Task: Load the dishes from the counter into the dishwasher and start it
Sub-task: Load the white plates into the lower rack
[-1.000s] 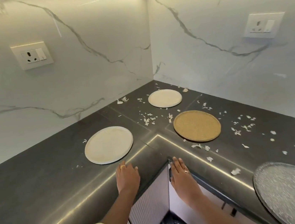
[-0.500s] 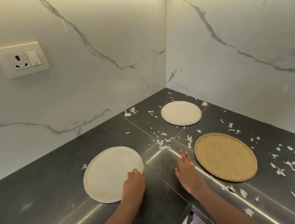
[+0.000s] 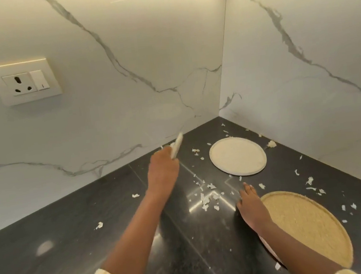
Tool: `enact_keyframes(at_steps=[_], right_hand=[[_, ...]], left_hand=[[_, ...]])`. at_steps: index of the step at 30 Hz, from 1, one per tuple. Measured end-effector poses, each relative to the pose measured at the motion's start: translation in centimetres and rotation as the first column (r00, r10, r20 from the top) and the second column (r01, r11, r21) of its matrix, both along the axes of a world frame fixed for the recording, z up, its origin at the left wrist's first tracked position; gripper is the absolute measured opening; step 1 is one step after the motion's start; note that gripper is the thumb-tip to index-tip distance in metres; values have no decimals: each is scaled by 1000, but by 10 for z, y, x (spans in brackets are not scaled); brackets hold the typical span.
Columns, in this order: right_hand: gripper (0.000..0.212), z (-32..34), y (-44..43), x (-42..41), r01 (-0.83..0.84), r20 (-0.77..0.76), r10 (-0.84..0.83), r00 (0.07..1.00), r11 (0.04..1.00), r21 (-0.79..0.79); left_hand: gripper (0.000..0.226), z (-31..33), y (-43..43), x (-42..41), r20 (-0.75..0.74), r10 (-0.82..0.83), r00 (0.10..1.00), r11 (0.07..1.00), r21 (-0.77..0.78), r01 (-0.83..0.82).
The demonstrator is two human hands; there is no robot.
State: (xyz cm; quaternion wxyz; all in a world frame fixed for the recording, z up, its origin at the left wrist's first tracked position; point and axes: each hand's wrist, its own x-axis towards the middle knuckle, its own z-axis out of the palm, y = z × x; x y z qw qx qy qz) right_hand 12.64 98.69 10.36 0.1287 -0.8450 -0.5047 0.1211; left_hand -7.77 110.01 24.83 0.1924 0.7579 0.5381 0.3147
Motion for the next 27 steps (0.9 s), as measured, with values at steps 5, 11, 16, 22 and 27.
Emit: enact_keyframes(at_steps=[5,11,16,22,27], right_hand=[[24,10,29,45,322,-122,-307,944,936,141],[38,15,76,91,620,-295,-561,773,767,168],[81,17,118,108,760,-378,-727,573,644,-86],[88,15,156,109,782,-334,-773,539,607,-143],[87,19,159,127,761,-345,-786,513,602,-242]], left_hand=[[8,2,48,19,259,46,965,996,-85,-24],[8,-19,90,43,127,-1,992,996,-87,12],[8,-19,121,47,94,68,993,996,-57,-63],[23,-25,145,40,127,152,980,983,-124,-137],[41,-32,149,41,187,143,972,977,-183,-109]])
